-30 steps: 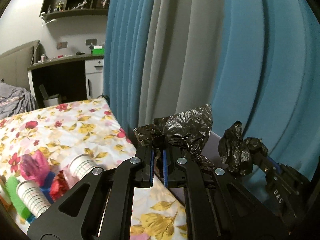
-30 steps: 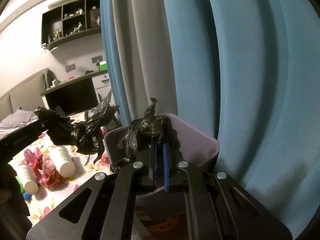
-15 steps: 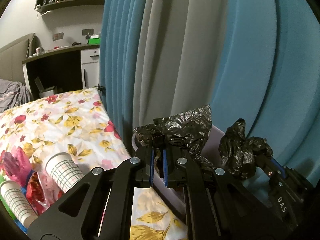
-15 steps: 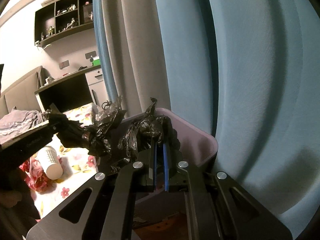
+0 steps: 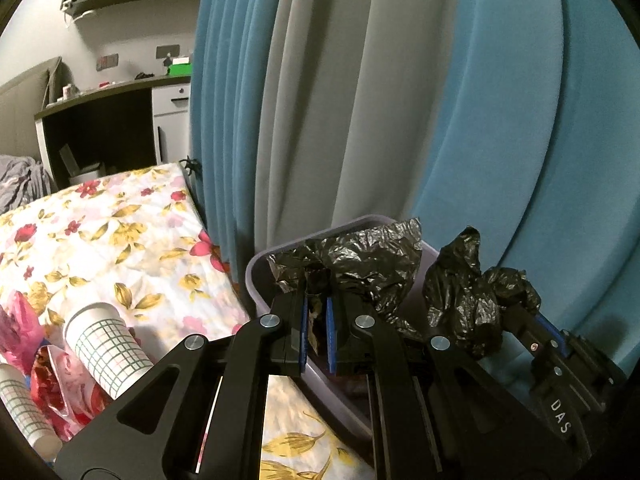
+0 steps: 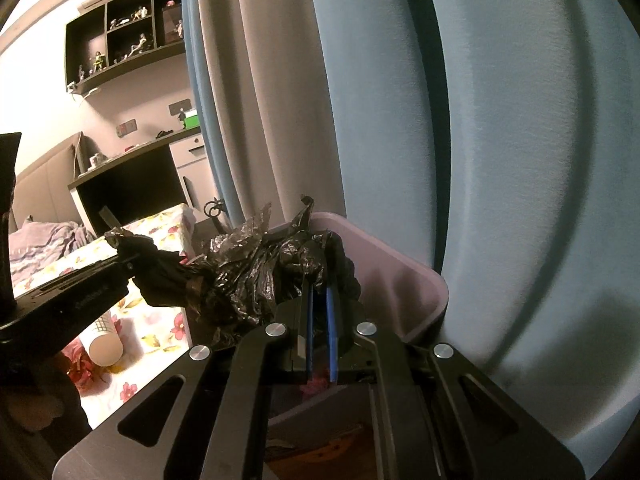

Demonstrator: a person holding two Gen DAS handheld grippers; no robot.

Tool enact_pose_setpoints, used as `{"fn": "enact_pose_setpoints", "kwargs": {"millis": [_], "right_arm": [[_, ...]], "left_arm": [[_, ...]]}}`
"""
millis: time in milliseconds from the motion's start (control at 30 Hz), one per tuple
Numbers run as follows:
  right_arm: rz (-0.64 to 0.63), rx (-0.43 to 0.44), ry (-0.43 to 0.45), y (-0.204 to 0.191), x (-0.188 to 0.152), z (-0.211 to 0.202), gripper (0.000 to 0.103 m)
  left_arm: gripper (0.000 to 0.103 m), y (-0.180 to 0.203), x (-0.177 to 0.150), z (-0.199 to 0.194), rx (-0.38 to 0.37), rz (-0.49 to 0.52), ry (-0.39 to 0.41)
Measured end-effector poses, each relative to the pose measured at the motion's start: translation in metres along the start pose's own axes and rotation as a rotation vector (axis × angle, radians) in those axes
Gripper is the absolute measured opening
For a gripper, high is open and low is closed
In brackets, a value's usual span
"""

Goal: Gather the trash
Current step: 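Open both tools to drop the black bags into the bin, then move both tools back toward the paper cups and scrubbers on the table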

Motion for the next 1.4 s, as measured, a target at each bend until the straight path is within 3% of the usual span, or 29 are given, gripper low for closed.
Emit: {"fn": "enact_pose_setpoints", "kwargs": {"millis": [167,200,233,300,333,400,600,767,933,1100,1400], "right_arm": [[-0.003,-0.004,-0.008,-0.003,0.000,0.001,0.007],[-0.003,-0.005,-0.010,-0.004,-0.001,0.002,0.007],[-0.002,-0.004,-0.011,-0.004,-0.001,0.002,0.007],[-0.003,-0.006,-0.011,-0.006,0.000,0.002,0.010],[-0.004,-0.004,-0.012,-0.008,0.001,0.003,0.020],[-0.001,-0.006,-0.009,-0.009,0.001,0.003,0.039],[0.004,-0.008,0.007,-0.014,0.003,-0.001,0.046],[0.015,0.000,0.033,-0.020,0.005,-0.012,0.062],[-0.013,0.032,0.062,-0.042,0.001,-0.035,0.075],[-0.049,0.081,0.084,-0.077,-0.007,-0.058,0.082],[-0.121,0.234,0.069,-0.152,-0.035,-0.088,0.083]], "left_arm": [[0.011,0.002,-0.002,0.003,-0.019,0.000,-0.017],[0.025,0.001,-0.002,0.002,-0.023,0.007,-0.011],[0.054,0.000,-0.001,0.001,-0.011,0.012,-0.001],[0.089,-0.009,0.003,-0.009,0.026,-0.008,0.058],[0.096,-0.014,0.005,-0.017,0.038,-0.024,0.097],[0.097,-0.020,0.007,-0.025,0.049,-0.028,0.117],[0.097,-0.048,0.000,-0.047,0.113,-0.028,0.116],[0.097,-0.076,-0.010,-0.074,0.151,-0.052,0.120],[0.097,-0.114,-0.026,-0.110,0.241,-0.065,0.115],[0.097,-0.155,-0.050,-0.148,0.316,-0.103,0.106],[0.097,-0.217,-0.088,-0.227,0.453,-0.139,0.131]]}}
Point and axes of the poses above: each gripper's, at about its wrist camera, not at the fingertips, and z roughly the way its jaws point, y to its right, x to its top, the point moved 9 cm from there along z, roughly the way its jaws point, and after that the axes turned 2 degrees about y, right-handed, at the moved point
